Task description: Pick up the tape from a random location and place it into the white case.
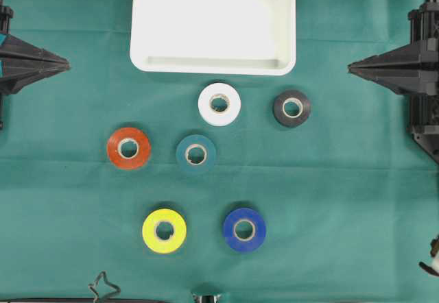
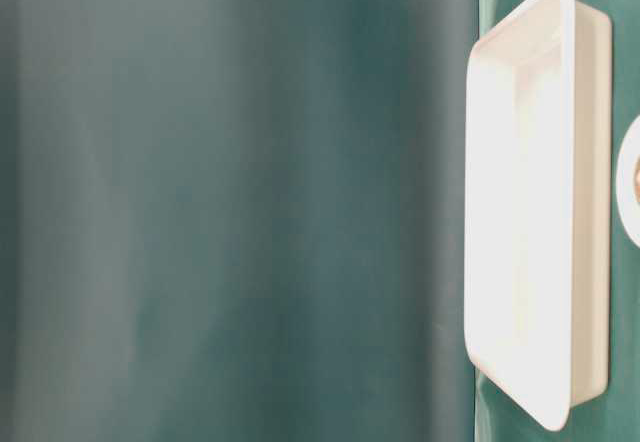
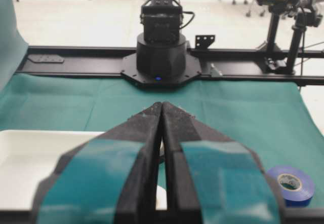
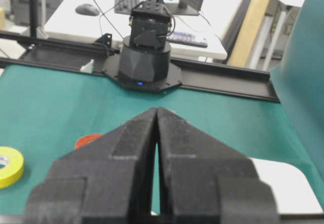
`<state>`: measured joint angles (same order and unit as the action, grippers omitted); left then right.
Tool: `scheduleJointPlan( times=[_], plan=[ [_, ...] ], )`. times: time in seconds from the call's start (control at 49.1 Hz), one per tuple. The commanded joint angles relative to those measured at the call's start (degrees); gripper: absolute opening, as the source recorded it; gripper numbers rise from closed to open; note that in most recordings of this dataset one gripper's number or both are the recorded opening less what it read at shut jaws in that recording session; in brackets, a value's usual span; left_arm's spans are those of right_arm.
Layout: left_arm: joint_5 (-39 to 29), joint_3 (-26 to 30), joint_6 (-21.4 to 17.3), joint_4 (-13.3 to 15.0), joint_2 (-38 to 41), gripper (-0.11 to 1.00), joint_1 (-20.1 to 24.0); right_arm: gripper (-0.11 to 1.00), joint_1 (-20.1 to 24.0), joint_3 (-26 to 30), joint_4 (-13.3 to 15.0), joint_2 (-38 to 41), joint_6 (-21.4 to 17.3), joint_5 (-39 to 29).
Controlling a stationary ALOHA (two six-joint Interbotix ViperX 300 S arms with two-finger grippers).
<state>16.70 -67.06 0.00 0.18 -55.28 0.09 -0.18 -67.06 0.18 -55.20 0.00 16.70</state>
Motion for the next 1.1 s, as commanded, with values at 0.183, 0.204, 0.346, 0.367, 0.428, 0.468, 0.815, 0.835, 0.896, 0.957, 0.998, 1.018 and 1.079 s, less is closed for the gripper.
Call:
scheduleJointPlan(
  times=[0.183,0.204,0.346,0.367,0.428,0.468,0.815,0.835,0.896,0.957,0.998,1.018,1.079],
  plan=[
    [-2.9,1.4,0.4,0.1,1.0,0.01,-0.8,0.0,0.2,2.8,-0.1,3.4,-0.4,-4.5],
    [-2.9,1.4,0.4,0.1,1.1,0.01,-0.9,0.0,0.2,3.1,-0.1,3.7,-0.4,-4.9],
    [-3.0,1.5,0.4,0.1,1.1,0.01,-0.8,0.0,0.2,4.3,-0.1,4.5,-0.8,-6.6],
    [-3.2,1.5,0.4,0.1,1.0,0.01,-0.8,0.0,0.2,4.4,-0.1,4.4,-0.8,-6.8],
    [-3.2,1.4,0.4,0.1,1.0,0.01,-0.8,0.0,0.2,4.4,0.0,4.1,-0.8,-7.2],
    [-3.3,1.4,0.4,0.1,1.0,0.01,-0.8,0.0,0.2,4.5,0.0,3.9,-0.8,-7.8],
    [-3.3,1.4,0.2,0.1,1.1,0.59,-0.9,0.74,0.2,4.5,0.1,3.4,-1.2,-9.2],
    [-3.3,1.4,0.0,0.1,1.1,0.65,-0.8,0.79,0.2,4.5,0.2,3.5,-1.2,-9.1],
    [-3.4,1.4,-0.1,0.1,1.1,0.82,-0.8,0.89,0.2,4.6,0.2,3.5,-1.3,-9.4],
    [-3.4,1.5,-0.2,0.1,1.1,0.94,-0.8,0.92,0.2,4.5,0.2,3.4,-1.2,-9.4],
    [-3.4,1.4,-0.2,0.1,1.1,0.99,-0.7,0.92,0.2,4.5,0.2,3.4,-1.2,-9.5],
    [-3.4,1.4,-0.2,0.1,1.2,0.99,-0.7,0.92,0.2,4.5,0.2,3.4,-1.2,-9.5],
    [-3.6,1.4,-0.2,0.1,1.3,0.98,-0.6,0.93,0.2,4.6,0.2,3.3,-1.2,-9.6]
  ],
)
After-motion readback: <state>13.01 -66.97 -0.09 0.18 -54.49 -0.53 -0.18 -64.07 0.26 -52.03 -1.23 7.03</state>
